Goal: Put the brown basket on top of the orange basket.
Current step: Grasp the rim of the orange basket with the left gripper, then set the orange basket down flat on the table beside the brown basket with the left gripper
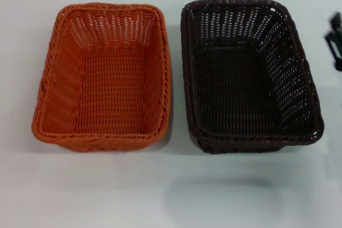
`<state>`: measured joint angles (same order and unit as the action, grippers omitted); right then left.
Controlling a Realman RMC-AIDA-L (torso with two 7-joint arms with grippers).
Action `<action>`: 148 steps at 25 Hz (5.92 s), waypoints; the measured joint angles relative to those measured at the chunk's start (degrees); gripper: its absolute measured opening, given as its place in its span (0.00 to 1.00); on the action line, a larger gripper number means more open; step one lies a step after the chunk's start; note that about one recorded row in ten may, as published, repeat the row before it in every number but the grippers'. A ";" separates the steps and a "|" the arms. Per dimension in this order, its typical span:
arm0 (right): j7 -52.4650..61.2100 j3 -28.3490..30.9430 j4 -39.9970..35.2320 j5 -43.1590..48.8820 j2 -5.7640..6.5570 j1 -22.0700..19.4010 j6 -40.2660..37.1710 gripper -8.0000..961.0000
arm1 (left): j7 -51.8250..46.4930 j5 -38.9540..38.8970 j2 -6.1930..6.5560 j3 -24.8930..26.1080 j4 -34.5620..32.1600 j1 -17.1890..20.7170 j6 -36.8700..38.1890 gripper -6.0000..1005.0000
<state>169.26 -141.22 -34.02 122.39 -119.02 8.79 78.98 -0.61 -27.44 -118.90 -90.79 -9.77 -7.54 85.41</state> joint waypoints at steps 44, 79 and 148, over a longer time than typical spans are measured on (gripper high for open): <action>0.11 -2.51 1.11 -15.48 0.04 -6.01 6.83 0.87 | 10.48 4.99 0.55 -0.66 -86.92 2.03 -133.87 0.84; 0.11 -1.94 4.37 -15.60 0.69 -4.27 6.66 0.86 | 14.18 7.09 0.75 -1.09 -76.63 -3.69 -134.02 0.38; 0.11 -2.51 2.47 -12.17 0.53 -3.21 7.07 0.87 | 103.30 -23.90 0.51 34.69 -41.04 -41.31 -147.83 0.50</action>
<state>169.36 -143.72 -31.55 110.22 -118.49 5.59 86.05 102.69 -51.34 -118.39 -56.11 -50.81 -48.85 -62.43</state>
